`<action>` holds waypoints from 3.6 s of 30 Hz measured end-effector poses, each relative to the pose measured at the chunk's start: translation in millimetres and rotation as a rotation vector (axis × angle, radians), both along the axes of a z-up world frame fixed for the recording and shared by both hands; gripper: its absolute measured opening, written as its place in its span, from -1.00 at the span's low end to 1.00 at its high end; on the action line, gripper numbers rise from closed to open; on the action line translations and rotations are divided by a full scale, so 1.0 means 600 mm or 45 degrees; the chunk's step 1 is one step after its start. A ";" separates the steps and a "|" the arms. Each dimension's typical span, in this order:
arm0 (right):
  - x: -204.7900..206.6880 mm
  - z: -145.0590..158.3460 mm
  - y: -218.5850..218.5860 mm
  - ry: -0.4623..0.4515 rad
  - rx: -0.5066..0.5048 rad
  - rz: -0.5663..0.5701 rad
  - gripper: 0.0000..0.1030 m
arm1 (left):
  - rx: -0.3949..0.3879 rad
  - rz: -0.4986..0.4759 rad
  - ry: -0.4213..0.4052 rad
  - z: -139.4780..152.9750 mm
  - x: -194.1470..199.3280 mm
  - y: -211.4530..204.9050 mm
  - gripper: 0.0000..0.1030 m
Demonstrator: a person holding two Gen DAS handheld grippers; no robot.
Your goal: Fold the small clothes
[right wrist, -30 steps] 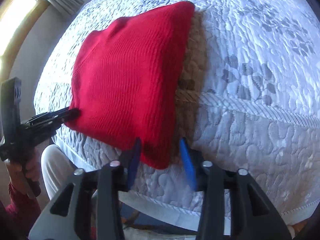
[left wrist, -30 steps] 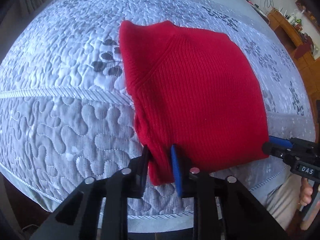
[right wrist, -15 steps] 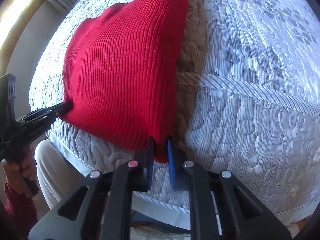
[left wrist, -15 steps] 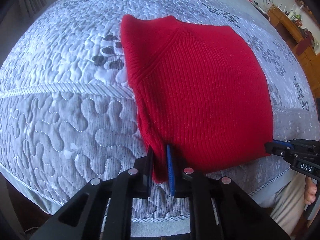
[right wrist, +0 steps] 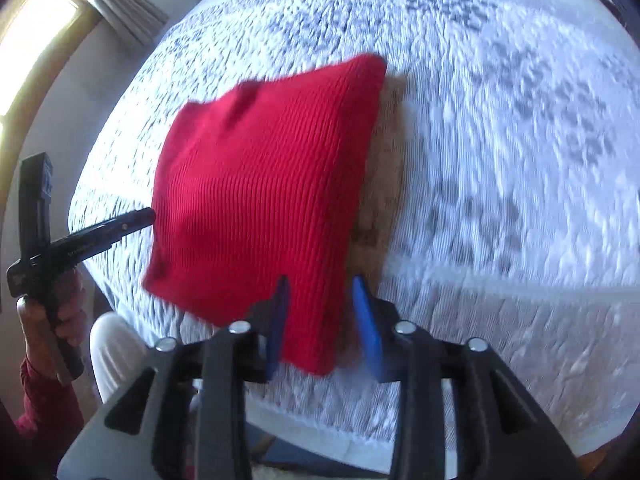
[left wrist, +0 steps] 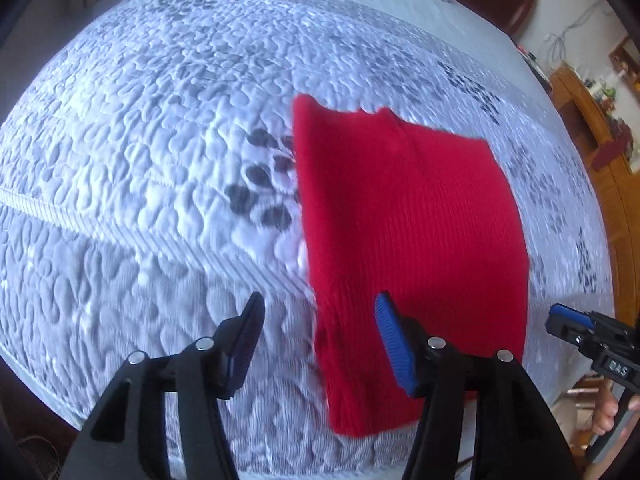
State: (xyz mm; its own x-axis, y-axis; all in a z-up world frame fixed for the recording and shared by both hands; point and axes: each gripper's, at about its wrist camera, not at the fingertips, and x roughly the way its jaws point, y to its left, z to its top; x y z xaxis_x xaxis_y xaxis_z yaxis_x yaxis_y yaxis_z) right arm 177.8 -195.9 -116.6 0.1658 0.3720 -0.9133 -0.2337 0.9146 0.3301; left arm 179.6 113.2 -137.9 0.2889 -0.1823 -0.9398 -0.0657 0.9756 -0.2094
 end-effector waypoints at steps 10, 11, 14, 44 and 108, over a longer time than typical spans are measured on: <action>0.093 -0.035 0.029 0.047 0.007 -0.022 0.03 | -0.102 -0.051 0.085 -0.043 0.068 0.006 0.17; 0.097 -0.038 0.030 0.050 0.005 -0.018 0.03 | -0.109 -0.064 0.086 -0.045 0.072 0.003 0.18; 0.102 -0.047 0.035 0.059 -0.002 -0.010 0.06 | -0.097 -0.096 0.086 -0.051 0.078 -0.005 0.24; 0.103 -0.086 0.090 -0.073 -0.228 0.096 0.32 | -0.187 -0.203 0.076 -0.081 0.095 -0.060 0.49; 0.074 0.098 -0.177 -0.142 0.088 -0.072 -0.48 | -0.348 -0.324 -0.183 0.105 0.085 -0.299 -0.47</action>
